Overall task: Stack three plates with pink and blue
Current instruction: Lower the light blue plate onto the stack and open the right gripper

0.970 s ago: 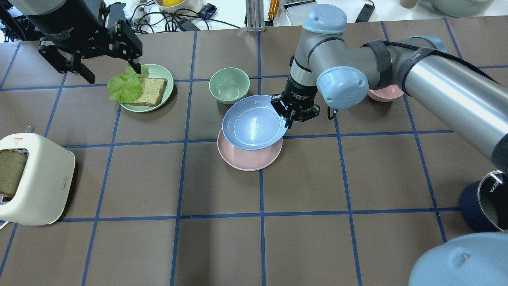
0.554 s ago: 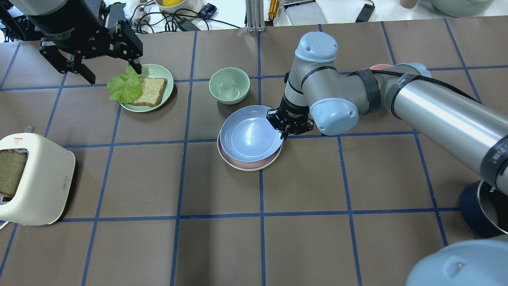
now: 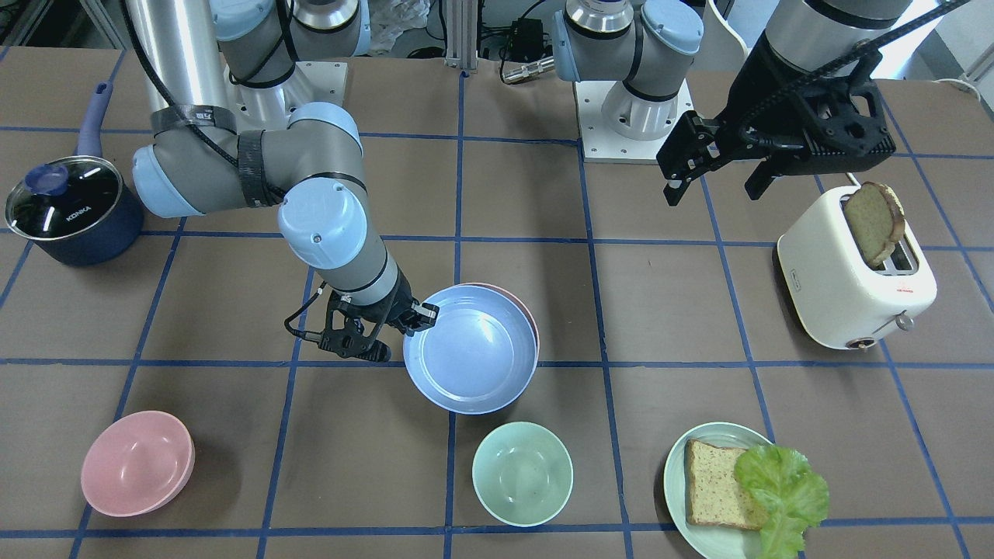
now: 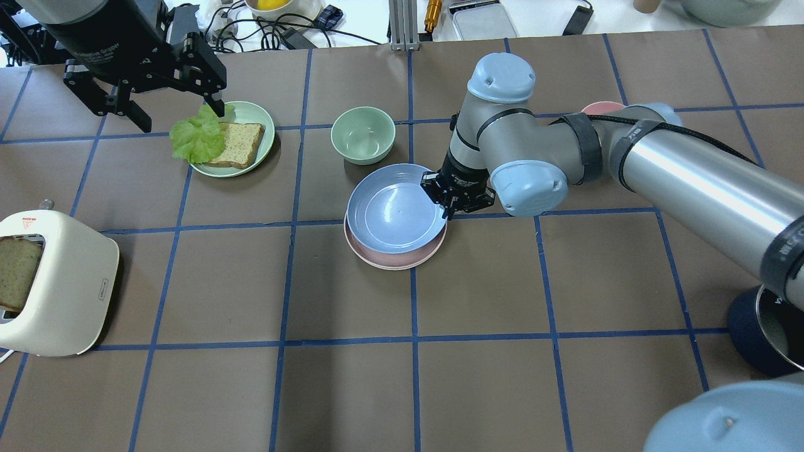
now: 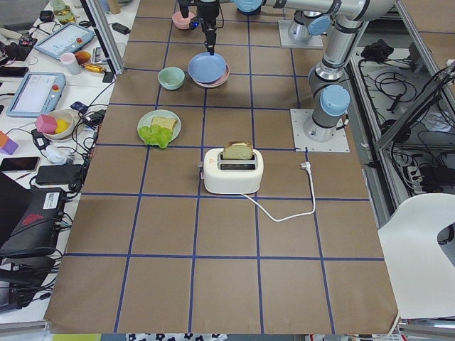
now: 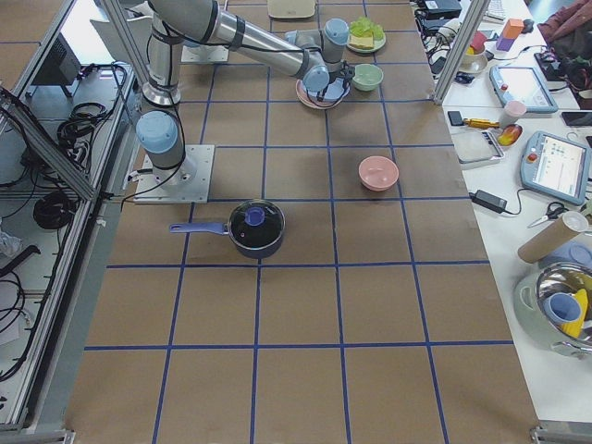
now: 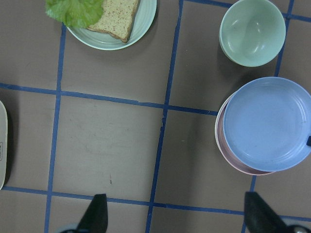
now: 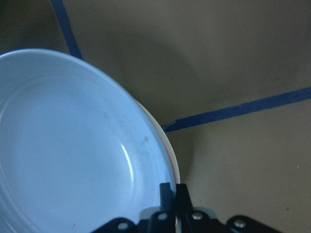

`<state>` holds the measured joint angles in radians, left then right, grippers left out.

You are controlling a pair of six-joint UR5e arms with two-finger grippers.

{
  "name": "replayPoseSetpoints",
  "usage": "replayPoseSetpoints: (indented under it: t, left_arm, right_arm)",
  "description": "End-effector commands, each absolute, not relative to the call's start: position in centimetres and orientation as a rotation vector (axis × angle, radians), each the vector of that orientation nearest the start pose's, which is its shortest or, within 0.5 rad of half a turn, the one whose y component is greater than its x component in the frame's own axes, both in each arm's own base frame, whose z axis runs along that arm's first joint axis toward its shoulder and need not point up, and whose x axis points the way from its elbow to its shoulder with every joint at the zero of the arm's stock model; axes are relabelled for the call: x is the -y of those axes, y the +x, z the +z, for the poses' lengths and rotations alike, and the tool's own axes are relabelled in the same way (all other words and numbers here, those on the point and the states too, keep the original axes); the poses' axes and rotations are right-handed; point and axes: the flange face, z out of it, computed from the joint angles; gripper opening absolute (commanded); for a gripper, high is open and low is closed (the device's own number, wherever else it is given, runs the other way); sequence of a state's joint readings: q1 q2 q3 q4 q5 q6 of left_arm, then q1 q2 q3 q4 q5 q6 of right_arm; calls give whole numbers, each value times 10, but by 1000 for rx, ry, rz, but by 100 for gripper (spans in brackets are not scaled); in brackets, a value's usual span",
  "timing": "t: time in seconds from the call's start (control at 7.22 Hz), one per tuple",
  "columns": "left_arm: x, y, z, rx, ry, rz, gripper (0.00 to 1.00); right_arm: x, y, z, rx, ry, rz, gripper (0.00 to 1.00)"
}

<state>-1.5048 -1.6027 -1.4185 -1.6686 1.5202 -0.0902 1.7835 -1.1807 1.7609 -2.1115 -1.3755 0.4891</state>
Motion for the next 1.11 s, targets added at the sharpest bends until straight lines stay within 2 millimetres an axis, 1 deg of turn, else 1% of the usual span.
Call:
replayPoseSetpoints:
  t: [0.0, 0.42, 0.55, 0.69, 0.97]
  left_arm:
    - [512, -105, 537, -3183, -246, -36, 100]
    - [512, -105, 537, -3183, -246, -36, 100]
    - [512, -105, 538, -3183, -246, -38, 100]
    - [511, -105, 538, -3183, -246, -38, 100]
    - [511, -105, 538, -3183, -246, -38, 100]
  right_arm:
    - [540, 274, 239, -2923, 469, 158, 0]
    - [538, 276, 238, -2924, 466, 171, 0]
    - [534, 285, 238, -2935, 441, 163, 0]
    - [533, 287, 238, -2940, 435, 159, 0]
    - [533, 287, 236, -2944, 436, 164, 0]
